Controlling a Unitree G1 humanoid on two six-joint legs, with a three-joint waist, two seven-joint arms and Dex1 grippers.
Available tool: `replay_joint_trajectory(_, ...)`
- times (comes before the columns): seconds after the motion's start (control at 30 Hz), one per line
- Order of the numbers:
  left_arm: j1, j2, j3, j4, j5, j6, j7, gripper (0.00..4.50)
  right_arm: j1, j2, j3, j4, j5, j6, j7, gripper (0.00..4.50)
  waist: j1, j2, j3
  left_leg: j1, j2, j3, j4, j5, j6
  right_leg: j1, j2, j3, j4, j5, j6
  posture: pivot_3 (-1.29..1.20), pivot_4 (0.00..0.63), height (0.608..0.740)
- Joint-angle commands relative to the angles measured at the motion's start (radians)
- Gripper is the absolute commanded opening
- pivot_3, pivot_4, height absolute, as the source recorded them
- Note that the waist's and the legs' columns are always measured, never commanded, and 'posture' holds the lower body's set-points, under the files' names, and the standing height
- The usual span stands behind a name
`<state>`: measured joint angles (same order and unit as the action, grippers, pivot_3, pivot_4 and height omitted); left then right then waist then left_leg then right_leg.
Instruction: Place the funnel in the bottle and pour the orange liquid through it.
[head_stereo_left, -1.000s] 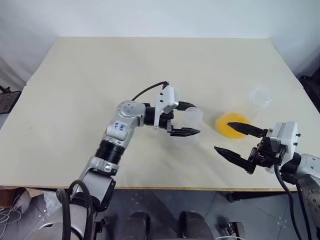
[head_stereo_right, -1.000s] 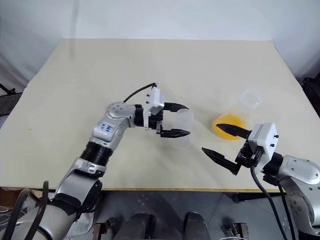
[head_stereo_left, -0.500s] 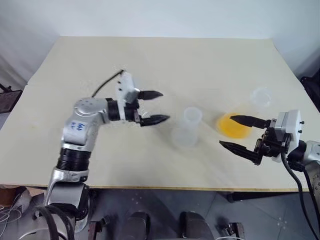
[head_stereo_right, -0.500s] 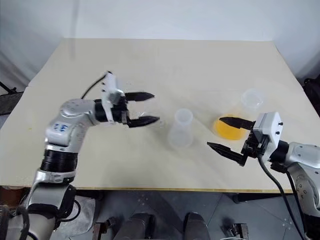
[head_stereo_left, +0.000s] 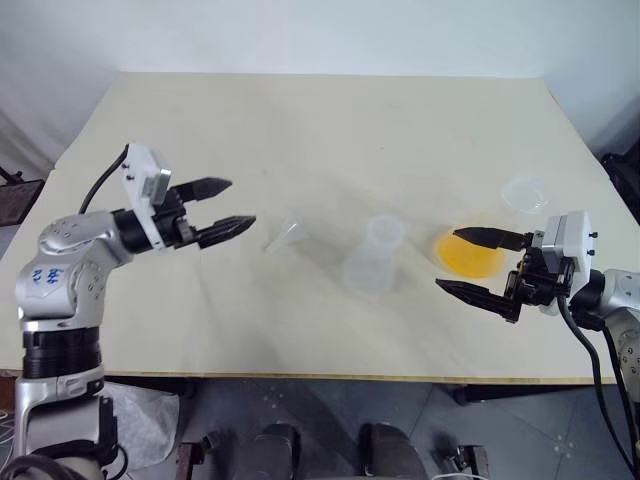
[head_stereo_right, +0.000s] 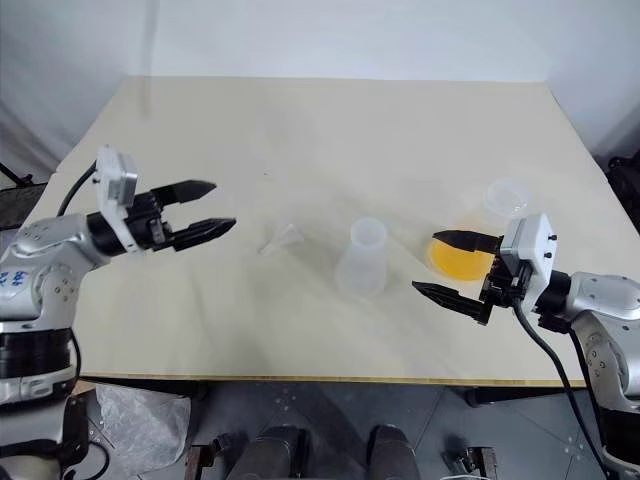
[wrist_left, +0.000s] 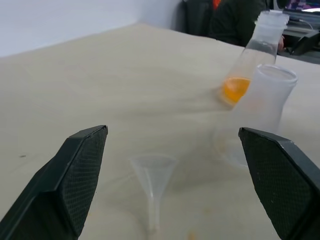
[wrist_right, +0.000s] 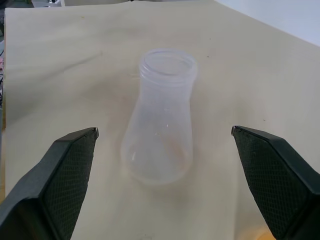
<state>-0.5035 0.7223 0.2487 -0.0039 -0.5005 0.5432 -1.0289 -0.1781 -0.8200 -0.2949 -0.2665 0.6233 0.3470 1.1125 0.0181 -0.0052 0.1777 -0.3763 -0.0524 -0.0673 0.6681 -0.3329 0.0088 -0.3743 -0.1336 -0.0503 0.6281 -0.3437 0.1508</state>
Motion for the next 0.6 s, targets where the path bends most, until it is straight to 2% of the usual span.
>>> replay_joint_trajectory(0.03, 0.067, 0.061, 0.017, 0.008, 0.014, -0.060, -0.059, 4.47, -0.006, -0.014, -0.014, -0.008, 0.004, -0.017, 0.012, 4.50, -0.004, 0.000, 0.000, 0.000, 0.000, 0.000, 0.000, 0.000, 0.000, 0.000, 0.000, 0.000, 0.000, 0.000, 0.000, 0.00, 0.150, 0.740)
replay_joint_trajectory(0.37, 0.180, 0.157, 0.020, -0.013, 0.010, -0.081, -0.118, 4.47, 0.023, -0.011, -0.027, -0.032, 0.007, -0.016, 0.011, 4.50, 0.002, 0.000, 0.000, 0.000, 0.000, 0.000, 0.000, 0.000, 0.000, 0.000, 0.000, 0.001, 0.000, 0.000, 0.000, 0.00, 0.150, 0.740)
replay_joint_trajectory(0.43, 0.152, 0.162, -0.017, 0.004, 0.033, -0.098, -0.126, 4.47, 0.034, -0.008, -0.030, -0.049, 0.012, -0.014, 0.004, 4.50, 0.003, 0.000, 0.000, 0.000, 0.000, 0.000, 0.000, 0.000, 0.000, 0.000, 0.000, 0.001, 0.000, 0.000, 0.000, 0.00, 0.150, 0.740)
replay_joint_trajectory(0.6, -0.039, 0.121, -0.172, 0.110, 0.123, -0.110, -0.117, 4.47, 0.108, -0.005, -0.055, -0.175, 0.042, 0.037, -0.060, 4.50, 0.009, 0.000, 0.000, 0.000, -0.001, -0.001, 0.001, 0.000, 0.000, 0.001, 0.000, 0.000, 0.000, 0.000, 0.000, 0.00, 0.150, 0.740)
